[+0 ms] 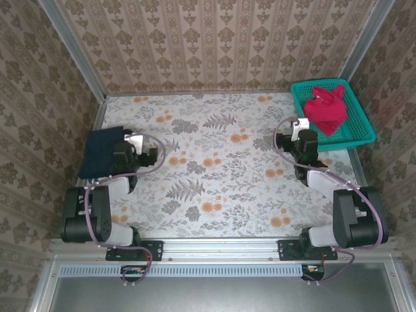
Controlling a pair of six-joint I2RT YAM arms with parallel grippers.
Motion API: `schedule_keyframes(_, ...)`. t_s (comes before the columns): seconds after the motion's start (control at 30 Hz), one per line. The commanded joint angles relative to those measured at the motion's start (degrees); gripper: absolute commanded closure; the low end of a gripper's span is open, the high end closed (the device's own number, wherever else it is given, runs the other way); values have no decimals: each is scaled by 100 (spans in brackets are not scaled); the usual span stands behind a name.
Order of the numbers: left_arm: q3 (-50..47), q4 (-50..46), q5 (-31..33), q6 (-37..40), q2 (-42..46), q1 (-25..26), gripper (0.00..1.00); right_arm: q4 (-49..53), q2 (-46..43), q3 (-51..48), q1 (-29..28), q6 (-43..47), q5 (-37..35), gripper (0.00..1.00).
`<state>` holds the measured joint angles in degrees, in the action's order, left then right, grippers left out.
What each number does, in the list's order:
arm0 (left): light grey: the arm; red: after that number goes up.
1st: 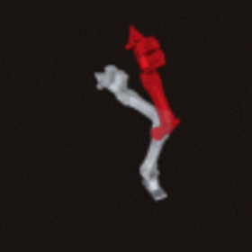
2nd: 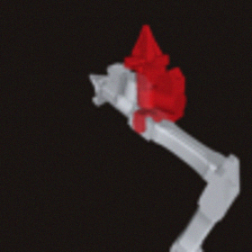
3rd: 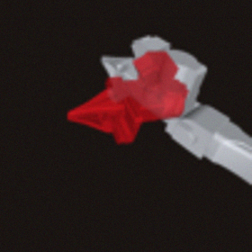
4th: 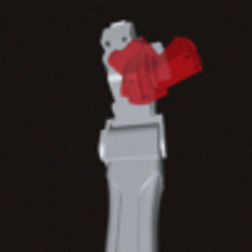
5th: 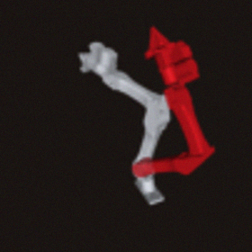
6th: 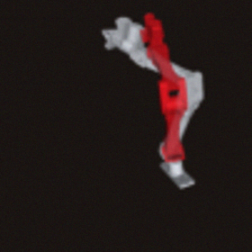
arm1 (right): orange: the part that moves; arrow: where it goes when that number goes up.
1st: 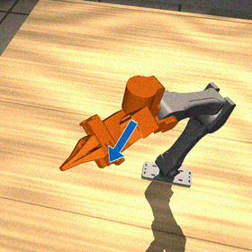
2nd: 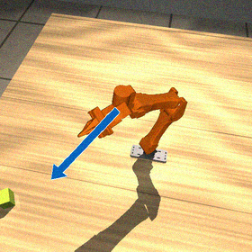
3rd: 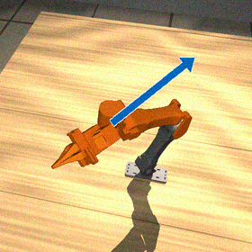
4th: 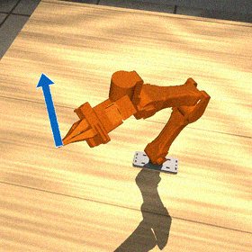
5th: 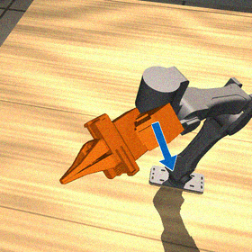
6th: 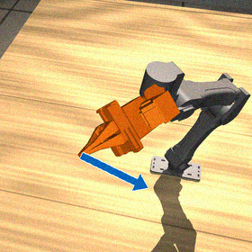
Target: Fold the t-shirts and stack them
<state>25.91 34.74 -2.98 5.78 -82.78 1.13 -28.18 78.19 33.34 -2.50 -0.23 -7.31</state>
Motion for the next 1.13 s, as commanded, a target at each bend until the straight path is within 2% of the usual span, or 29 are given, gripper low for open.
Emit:
schedule_keyframes(0.0,-221,1278,-99,-207,-500,-112,0,-106,-164,-250,4,-89,108,0)
schedule_keyframes(0.13,-348,1504,-186,-281,-495,-190,0,-1424,107,-992,17,-119,107,0)
schedule_keyframes(0.3,-244,1325,-70,-293,-506,-156,0,-3063,1071,-1399,14,-3,293,0)
schedule_keyframes(0.37,-244,1308,63,-288,-509,-114,0,-2402,900,-1212,30,-53,243,0)
schedule_keyframes(0.47,-246,1310,96,-283,-504,-95,0,-2073,957,-999,128,-129,366,0)
schedule_keyframes(1.1,-239,1307,272,-274,-504,-42,0,-2146,957,-1038,180,-154,495,0)
